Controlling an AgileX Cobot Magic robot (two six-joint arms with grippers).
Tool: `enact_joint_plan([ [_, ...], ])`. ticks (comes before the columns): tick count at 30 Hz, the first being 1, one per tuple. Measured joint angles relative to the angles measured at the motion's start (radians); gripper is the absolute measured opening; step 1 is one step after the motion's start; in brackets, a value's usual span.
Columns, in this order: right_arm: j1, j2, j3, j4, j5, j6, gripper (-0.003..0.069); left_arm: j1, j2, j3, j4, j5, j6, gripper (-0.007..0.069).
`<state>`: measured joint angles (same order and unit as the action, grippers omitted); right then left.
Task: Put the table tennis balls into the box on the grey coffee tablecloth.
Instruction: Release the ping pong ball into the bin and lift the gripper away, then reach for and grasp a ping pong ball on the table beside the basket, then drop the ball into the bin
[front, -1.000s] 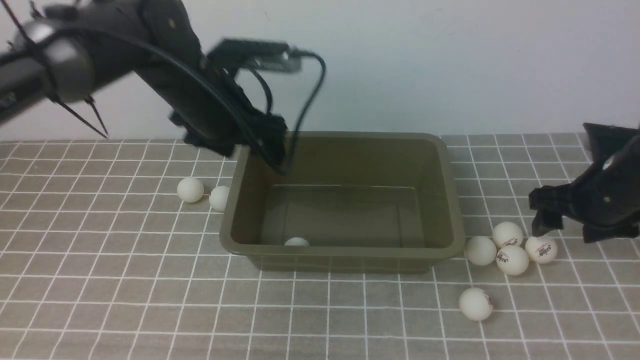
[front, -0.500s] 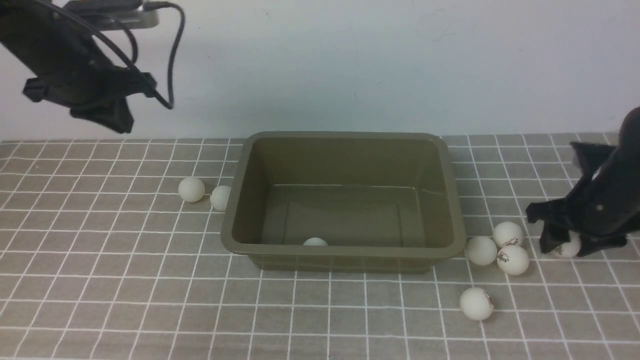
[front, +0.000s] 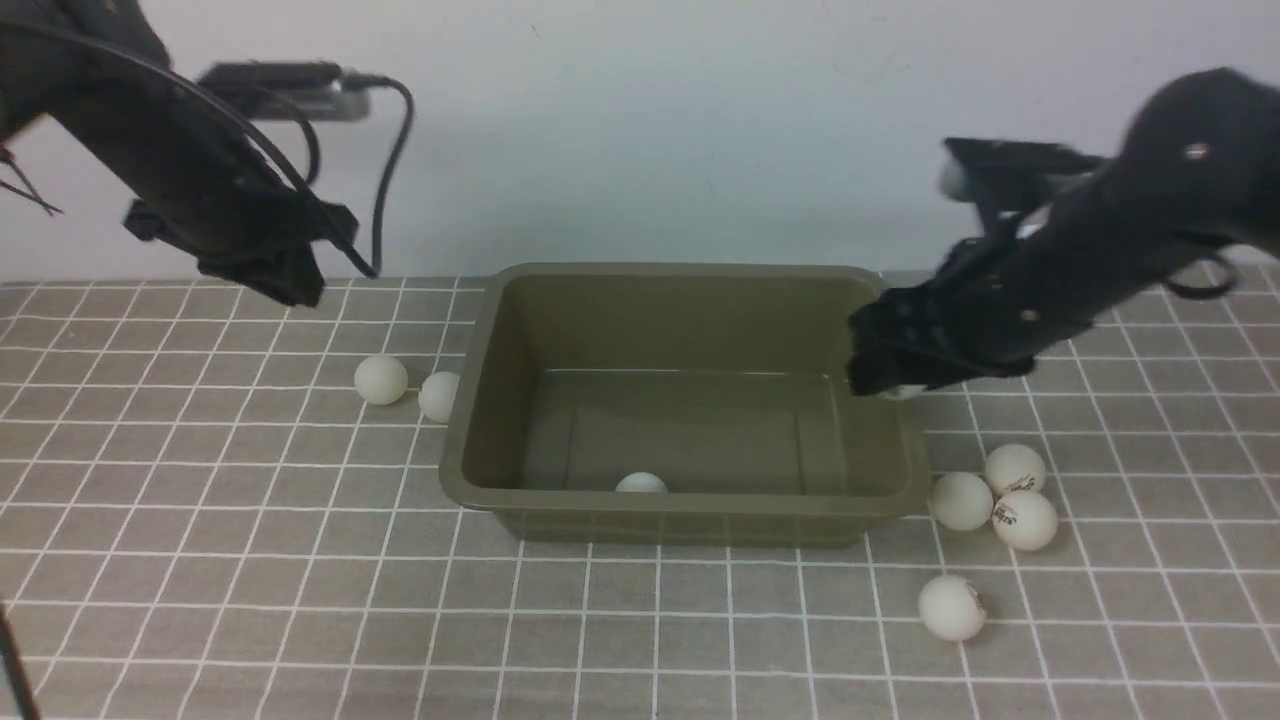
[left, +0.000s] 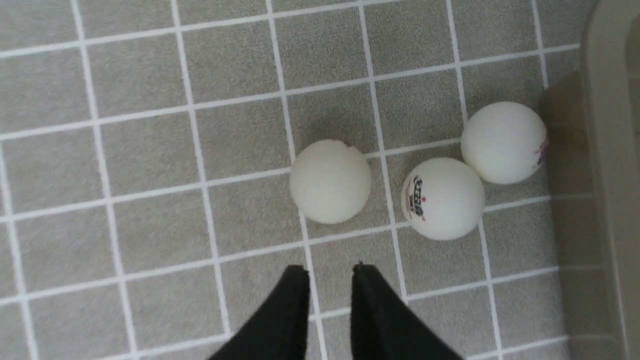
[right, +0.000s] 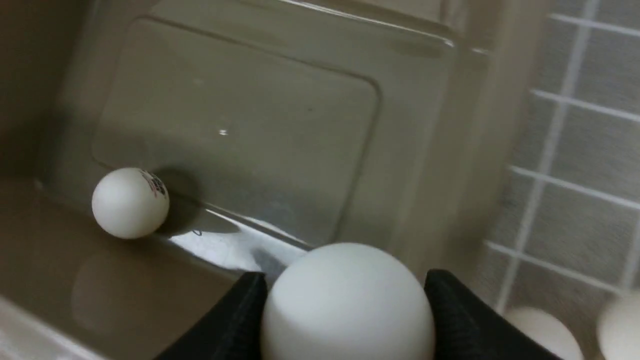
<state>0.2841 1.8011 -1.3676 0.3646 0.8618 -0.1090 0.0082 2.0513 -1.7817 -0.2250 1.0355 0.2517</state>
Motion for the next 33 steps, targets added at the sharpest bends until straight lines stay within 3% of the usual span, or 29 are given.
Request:
enact_joint_plan([
  [3, 0.007, 0.061, -0.081, -0.004, 0.068, 0.0, 0.0482, -0.013, 0.054, 0.0, 0.0, -0.046, 0.002, 0.0271],
  [5, 0.008, 0.083, -0.137, -0.033, 0.147, 0.0, 0.0582, -0.021, 0.093, 0.0, 0.0, -0.089, 0.003, 0.04],
  [7, 0.008, 0.073, -0.173, -0.075, 0.193, 0.005, 0.0613, -0.024, 0.122, 0.0, 0.0, -0.122, 0.003, 0.0481],
  [11, 0.008, -0.046, -0.182, -0.241, 0.257, 0.06, 0.0549, -0.026, 0.178, 0.0, 0.0, -0.17, 0.003, 0.0568],
  [13, 0.008, -0.079, -0.183, -0.279, 0.274, 0.084, 0.0523, -0.026, 0.189, 0.0, 0.0, -0.177, 0.003, 0.0569],
  [16, 0.008, -0.21, -0.185, -0.421, 0.337, 0.151, 0.0412, -0.027, 0.226, 0.0, 0.0, -0.198, 0.003, 0.0532],
  [20, -0.005, -0.359, -0.192, -0.569, 0.383, 0.219, 0.0267, -0.027, 0.239, -0.008, 0.016, -0.195, 0.004, 0.0333],
  [21, -0.018, -0.376, -0.192, -0.576, 0.387, 0.23, 0.0243, -0.027, 0.237, -0.013, 0.023, -0.182, 0.004, 0.0337],
  [24, -0.122, -0.4, -0.179, -0.559, 0.39, 0.239, 0.0171, -0.028, 0.202, -0.074, 0.062, -0.083, 0.004, 0.0349],
  [27, -0.213, -0.395, -0.127, -0.509, 0.389, 0.24, 0.0146, -0.028, 0.157, -0.13, 0.064, -0.002, 0.004, 0.0349],
  [29, -0.324, -0.381, -0.038, -0.413, 0.389, 0.239, 0.0137, -0.031, 0.095, -0.181, 0.023, 0.073, 0.008, 0.0349],
  [33, -0.39, -0.353, 0.13, -0.265, 0.312, 0.174, 0.0174, -0.083, 0.01, -0.231, -0.122, 0.165, 0.078, 0.0349],
])
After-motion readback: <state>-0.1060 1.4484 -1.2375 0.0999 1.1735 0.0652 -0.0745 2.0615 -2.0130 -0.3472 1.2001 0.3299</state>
